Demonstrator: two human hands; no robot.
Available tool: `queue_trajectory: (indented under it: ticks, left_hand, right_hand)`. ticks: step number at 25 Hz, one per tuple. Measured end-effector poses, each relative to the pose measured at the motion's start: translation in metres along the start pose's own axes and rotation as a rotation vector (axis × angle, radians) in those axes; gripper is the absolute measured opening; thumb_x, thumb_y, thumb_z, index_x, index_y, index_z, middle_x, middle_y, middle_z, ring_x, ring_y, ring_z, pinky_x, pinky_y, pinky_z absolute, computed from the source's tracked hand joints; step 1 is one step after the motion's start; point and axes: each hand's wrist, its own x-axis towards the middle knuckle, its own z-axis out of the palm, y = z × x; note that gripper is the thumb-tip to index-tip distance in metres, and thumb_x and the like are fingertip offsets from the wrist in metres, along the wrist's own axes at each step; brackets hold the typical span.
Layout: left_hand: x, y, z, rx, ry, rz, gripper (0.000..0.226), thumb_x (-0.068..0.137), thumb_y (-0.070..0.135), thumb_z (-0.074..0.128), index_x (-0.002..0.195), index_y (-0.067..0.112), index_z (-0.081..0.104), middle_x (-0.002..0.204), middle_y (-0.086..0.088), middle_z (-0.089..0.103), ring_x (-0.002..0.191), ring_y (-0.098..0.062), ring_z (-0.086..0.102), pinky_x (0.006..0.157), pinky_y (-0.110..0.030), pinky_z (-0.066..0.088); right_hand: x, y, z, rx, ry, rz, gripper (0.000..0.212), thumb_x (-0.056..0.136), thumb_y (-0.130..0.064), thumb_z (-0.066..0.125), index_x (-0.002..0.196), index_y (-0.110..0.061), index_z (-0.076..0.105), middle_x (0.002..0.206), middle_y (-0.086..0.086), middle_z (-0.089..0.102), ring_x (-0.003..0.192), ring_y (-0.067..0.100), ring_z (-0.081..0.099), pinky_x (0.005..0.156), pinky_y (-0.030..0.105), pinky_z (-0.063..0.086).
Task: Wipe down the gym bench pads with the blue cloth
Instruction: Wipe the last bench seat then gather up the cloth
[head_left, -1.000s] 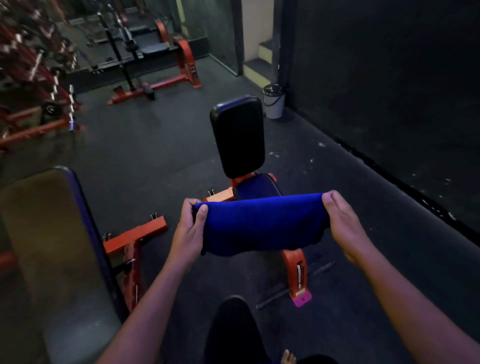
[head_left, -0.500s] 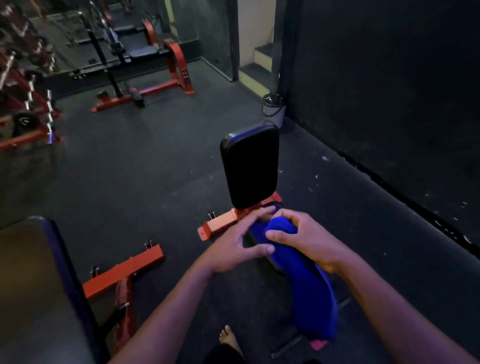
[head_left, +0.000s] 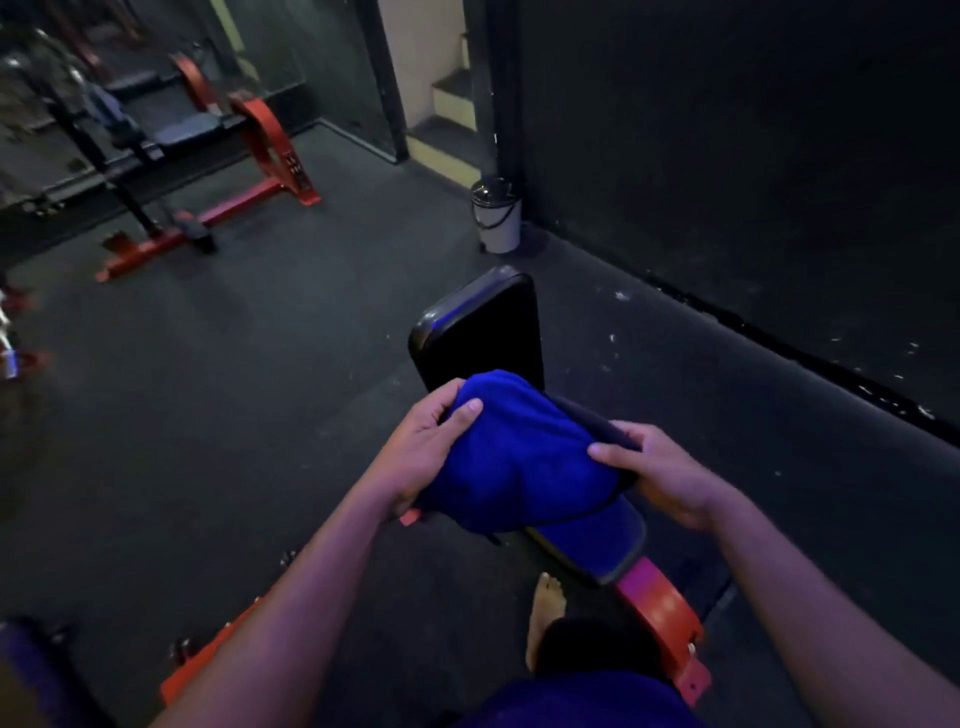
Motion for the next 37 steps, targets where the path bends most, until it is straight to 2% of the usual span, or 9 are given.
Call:
queue_trajectory:
  ticks: [2, 5, 11, 14, 18, 23, 28, 32, 37]
  left_hand:
    - [0.027, 0.003, -0.011, -0.103, 0.053, -0.056, 0.024, 0.108, 0.018, 0.05, 0.126, 0.009, 0.064, 0.126, -0.011, 0.07, 0.113, -0.016, 0.066, 0.098, -0.031, 0.053]
    - [0.067, 0.007, -0.013, -0.295, 0.177, -0.171, 0.023, 0.107, 0.017, 0.051, 0.124, 0.013, 0.066, 0.122, -0.009, 0.073, 0.11, -0.02, 0.069, 0.086, -0.025, 0.057]
    - [0.117, 0.0, -0.049, -0.021, -0.188, -0.251, 0.076, 0.09, 0.001, 0.073, 0.146, 0.04, 0.039, 0.143, 0.017, 0.058, 0.131, -0.005, 0.057, 0.101, -0.022, 0.05]
    - [0.128, -0.02, -0.052, -0.046, -0.115, -0.314, 0.077, 0.086, -0.002, 0.077, 0.147, 0.033, 0.045, 0.144, 0.008, 0.06, 0.131, -0.01, 0.059, 0.104, -0.028, 0.05]
    - [0.145, -0.026, -0.047, -0.181, -0.066, -0.423, 0.048, 0.094, -0.001, 0.066, 0.135, 0.021, 0.057, 0.134, -0.008, 0.068, 0.119, -0.021, 0.067, 0.095, -0.033, 0.056]
    - [0.163, 0.001, -0.068, -0.186, -0.01, -0.116, 0.077, 0.086, -0.015, 0.065, 0.148, 0.025, 0.042, 0.141, 0.0, 0.064, 0.128, -0.015, 0.061, 0.1, -0.028, 0.053]
    - [0.18, 0.016, -0.076, 0.231, 0.083, 0.197, 0.032, 0.095, -0.002, 0.064, 0.121, 0.017, 0.067, 0.115, -0.001, 0.074, 0.108, -0.014, 0.066, 0.093, -0.043, 0.054]
    - [0.186, 0.023, -0.076, 0.349, 0.144, 0.212, 0.048, 0.097, -0.01, 0.046, 0.104, 0.033, 0.067, 0.099, 0.016, 0.069, 0.081, -0.003, 0.059, 0.071, -0.029, 0.046]
    - [0.187, 0.027, -0.083, 0.381, 0.03, 0.274, 0.055, 0.089, -0.022, 0.047, 0.093, 0.026, 0.074, 0.113, 0.004, 0.07, 0.108, -0.015, 0.065, 0.09, -0.03, 0.05]
  right_hand:
    - [0.03, 0.003, -0.001, 0.342, 0.017, -0.043, 0.054, 0.084, -0.021, 0.075, 0.133, -0.006, 0.057, 0.131, 0.016, 0.064, 0.122, 0.029, 0.061, 0.103, 0.037, 0.05]
    - [0.072, 0.013, 0.006, 0.214, -0.037, 0.071, 0.083, 0.067, -0.039, 0.089, 0.136, -0.011, 0.053, 0.131, 0.006, 0.066, 0.123, 0.022, 0.061, 0.11, 0.042, 0.044]
    - [0.138, -0.017, 0.005, 0.251, 0.193, 0.113, 0.031, 0.092, -0.016, 0.066, 0.122, -0.009, 0.063, 0.117, 0.01, 0.072, 0.109, 0.023, 0.069, 0.102, 0.044, 0.05]
    - [0.15, -0.031, -0.011, 0.351, 0.2, 0.172, 0.032, 0.094, -0.019, 0.064, 0.124, -0.011, 0.064, 0.116, 0.012, 0.072, 0.109, 0.026, 0.069, 0.105, 0.045, 0.047]
    - [0.159, -0.031, -0.033, 0.26, 0.01, 0.218, 0.085, 0.074, 0.002, 0.078, 0.145, -0.031, 0.043, 0.138, 0.001, 0.06, 0.122, 0.019, 0.061, 0.11, 0.043, 0.041]
    - [0.165, -0.086, -0.043, 0.206, 0.035, -0.083, 0.07, 0.075, 0.027, 0.055, 0.12, -0.026, 0.065, 0.115, 0.002, 0.073, 0.104, 0.017, 0.07, 0.082, 0.029, 0.059]
    - [0.176, -0.121, -0.039, -0.014, 0.01, -0.327, 0.018, 0.059, -0.006, 0.083, 0.064, -0.021, 0.075, 0.079, -0.001, 0.075, 0.076, 0.01, 0.069, 0.067, 0.022, 0.057]
    - [0.199, -0.119, -0.048, -0.175, 0.202, -0.415, 0.046, 0.084, 0.021, 0.049, 0.071, -0.02, 0.065, 0.113, -0.003, 0.072, 0.1, 0.016, 0.068, 0.075, 0.032, 0.057]
    - [0.202, -0.119, -0.055, -0.262, 0.153, -0.304, 0.044, 0.088, 0.016, 0.036, 0.078, -0.019, 0.061, 0.074, 0.005, 0.054, 0.06, 0.018, 0.046, 0.049, 0.028, 0.033]
